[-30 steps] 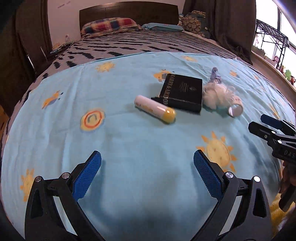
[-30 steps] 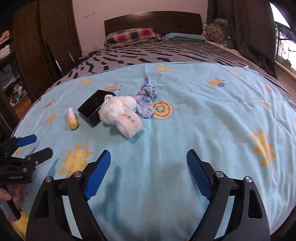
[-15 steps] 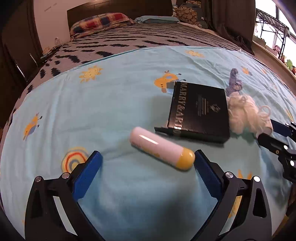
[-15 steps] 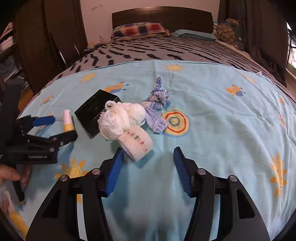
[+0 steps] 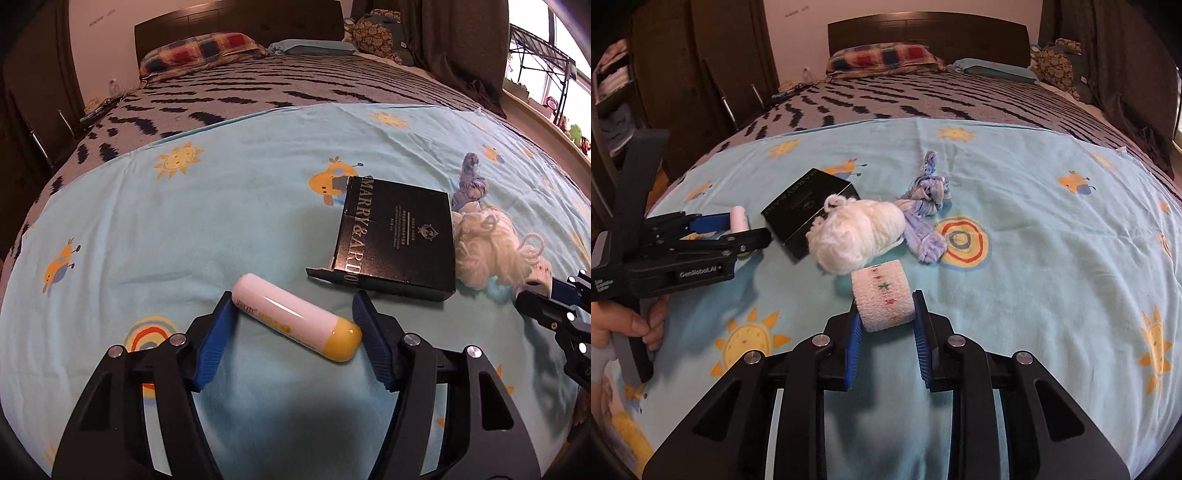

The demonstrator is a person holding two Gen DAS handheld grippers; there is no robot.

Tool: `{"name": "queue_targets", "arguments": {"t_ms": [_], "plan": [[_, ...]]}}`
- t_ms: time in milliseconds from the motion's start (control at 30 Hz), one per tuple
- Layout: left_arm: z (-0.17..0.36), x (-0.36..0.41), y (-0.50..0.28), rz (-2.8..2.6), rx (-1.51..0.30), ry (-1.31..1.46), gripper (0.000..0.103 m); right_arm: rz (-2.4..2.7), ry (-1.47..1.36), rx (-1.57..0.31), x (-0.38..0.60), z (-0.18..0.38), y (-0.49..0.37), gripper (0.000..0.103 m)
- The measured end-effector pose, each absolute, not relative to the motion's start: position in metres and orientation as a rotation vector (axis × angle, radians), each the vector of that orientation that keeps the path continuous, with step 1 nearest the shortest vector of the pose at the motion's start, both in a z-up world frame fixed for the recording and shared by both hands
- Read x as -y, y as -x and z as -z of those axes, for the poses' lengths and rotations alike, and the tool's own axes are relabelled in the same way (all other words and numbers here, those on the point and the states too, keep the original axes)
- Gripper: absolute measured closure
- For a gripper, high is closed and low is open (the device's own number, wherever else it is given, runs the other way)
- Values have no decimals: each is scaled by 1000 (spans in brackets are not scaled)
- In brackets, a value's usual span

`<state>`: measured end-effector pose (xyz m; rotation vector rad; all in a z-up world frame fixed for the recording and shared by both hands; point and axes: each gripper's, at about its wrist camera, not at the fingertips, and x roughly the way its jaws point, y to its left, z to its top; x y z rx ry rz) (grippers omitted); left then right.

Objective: Collect trash
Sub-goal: 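Lower tube and tape roll into the bin and open both tools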

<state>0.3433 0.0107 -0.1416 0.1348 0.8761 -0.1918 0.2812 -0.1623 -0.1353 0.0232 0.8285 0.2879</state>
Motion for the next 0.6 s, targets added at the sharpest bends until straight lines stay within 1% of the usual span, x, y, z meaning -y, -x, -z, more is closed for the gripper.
{"name": "queue_targets", "arguments": {"t_ms": [167, 333, 467, 600], "plan": [[139, -9, -328, 211, -868, -138, 41, -315, -31, -818, 165, 134, -256, 76], [136, -11, -294, 238, -860, -114, 41, -344, -31, -805, 168, 134, -223, 76], [136, -12, -253, 269, -851, -88, 41, -338, -41, -794, 175, 136, -195, 76], [138, -6, -201, 262, -829, -128, 41, -304, -39, -789, 180, 134, -170, 76]]}}
